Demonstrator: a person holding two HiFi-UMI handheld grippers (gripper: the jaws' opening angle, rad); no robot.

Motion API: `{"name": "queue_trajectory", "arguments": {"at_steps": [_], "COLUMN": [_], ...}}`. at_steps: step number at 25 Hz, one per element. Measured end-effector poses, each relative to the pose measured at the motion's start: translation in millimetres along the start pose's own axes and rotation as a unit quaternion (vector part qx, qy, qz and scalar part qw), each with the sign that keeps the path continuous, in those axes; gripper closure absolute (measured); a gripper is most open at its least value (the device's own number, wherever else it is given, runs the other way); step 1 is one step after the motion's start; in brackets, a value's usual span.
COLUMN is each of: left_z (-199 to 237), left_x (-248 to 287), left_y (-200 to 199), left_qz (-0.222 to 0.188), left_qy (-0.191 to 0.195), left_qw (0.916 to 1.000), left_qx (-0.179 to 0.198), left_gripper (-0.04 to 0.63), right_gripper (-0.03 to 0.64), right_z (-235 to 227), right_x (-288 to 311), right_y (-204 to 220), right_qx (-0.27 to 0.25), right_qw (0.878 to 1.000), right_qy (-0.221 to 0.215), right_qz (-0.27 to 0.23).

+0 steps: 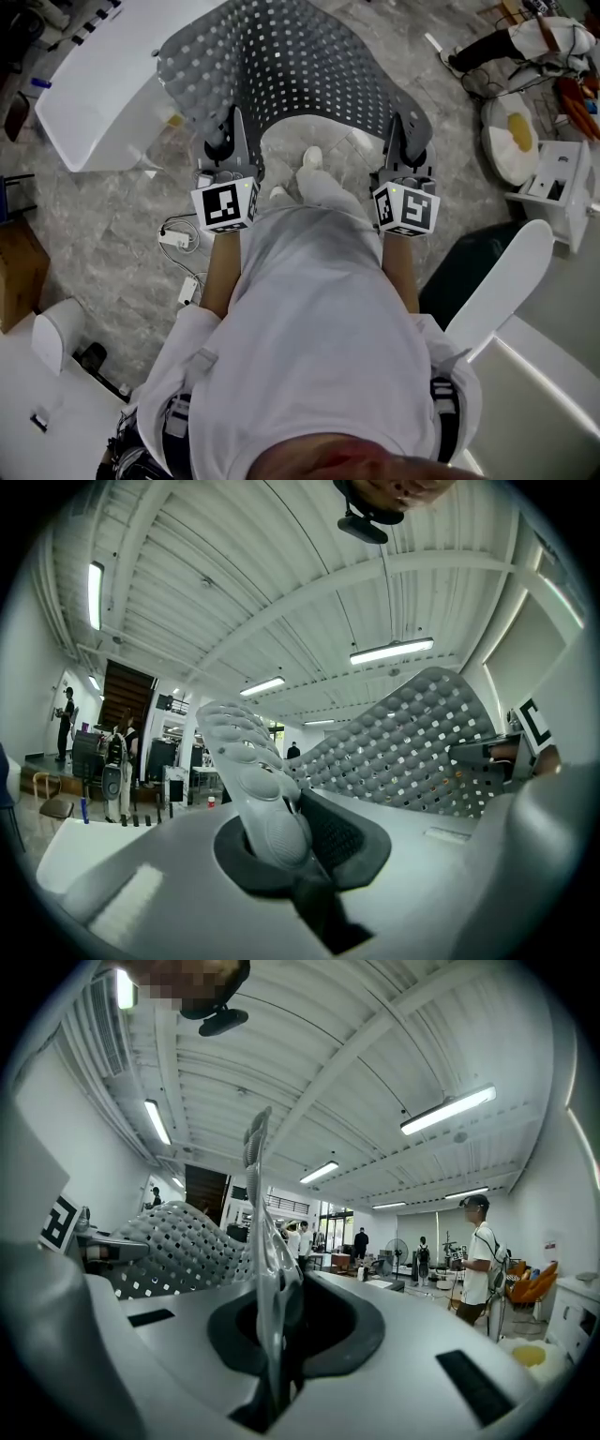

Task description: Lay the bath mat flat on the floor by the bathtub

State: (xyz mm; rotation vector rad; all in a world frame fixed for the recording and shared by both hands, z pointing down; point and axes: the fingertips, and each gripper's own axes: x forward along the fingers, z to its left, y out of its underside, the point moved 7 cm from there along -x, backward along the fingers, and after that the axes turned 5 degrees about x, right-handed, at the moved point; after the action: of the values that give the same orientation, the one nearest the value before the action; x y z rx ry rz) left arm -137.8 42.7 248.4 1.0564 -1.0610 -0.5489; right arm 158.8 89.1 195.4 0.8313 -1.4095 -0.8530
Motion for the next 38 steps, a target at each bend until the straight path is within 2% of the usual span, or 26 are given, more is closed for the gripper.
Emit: {"name": "queue_trajectory", "arguments": {"at_steps": [7,14,20,29,33,36,38], "left_z": [4.8,12.6,13.8,-7.4,-22.1,-12.7,-9.7], "left_x": [-0.5,4.7,35.3,111.5,143.7,191.5,193.0], "left_y": [-5.2,-0.5,8.7,57.4,78.2,117.1,136.6], "left_qz": [-0.007,-0.011,-0.013,0.031,0.014,0.016,0.018], "left_qy": [-0.001,0.0,0.002,0.017,0.011,0.018,0.014], "left_qw": [0.9999,0.9997,0.9991,0.9975,0.999,0.9986,0.9983], "left_qx": [0.011,0.023,0.04,0.061,0.042,0.046,0.054], "left_gripper": [0.58,0.58,0.58,0.58,0.579,0.577,0.577], "right_gripper": [0.601,0.601,0.602,0.601,0.601,0.601,0.601], "right_z": [8.4,14.2,4.7,-51.2,-76.7,-88.3,-88.9], "right_x": [9.7,22.0,48.1,110.2,134.2,176.8,180.0], "right_y": [3.1,15.9,31.9,80.4,107.2,143.6,162.4], "right_qx": [0.024,0.021,0.015,0.018,0.019,0.022,0.025], "right_qw": [1.0,1.0,1.0,1.0,1.0,1.0,1.0], "right_qy": [-0.003,-0.001,0.002,0.01,0.008,0.012,0.007], "right_qz": [-0.013,-0.017,-0.019,0.004,0.002,0.007,0.008]}}
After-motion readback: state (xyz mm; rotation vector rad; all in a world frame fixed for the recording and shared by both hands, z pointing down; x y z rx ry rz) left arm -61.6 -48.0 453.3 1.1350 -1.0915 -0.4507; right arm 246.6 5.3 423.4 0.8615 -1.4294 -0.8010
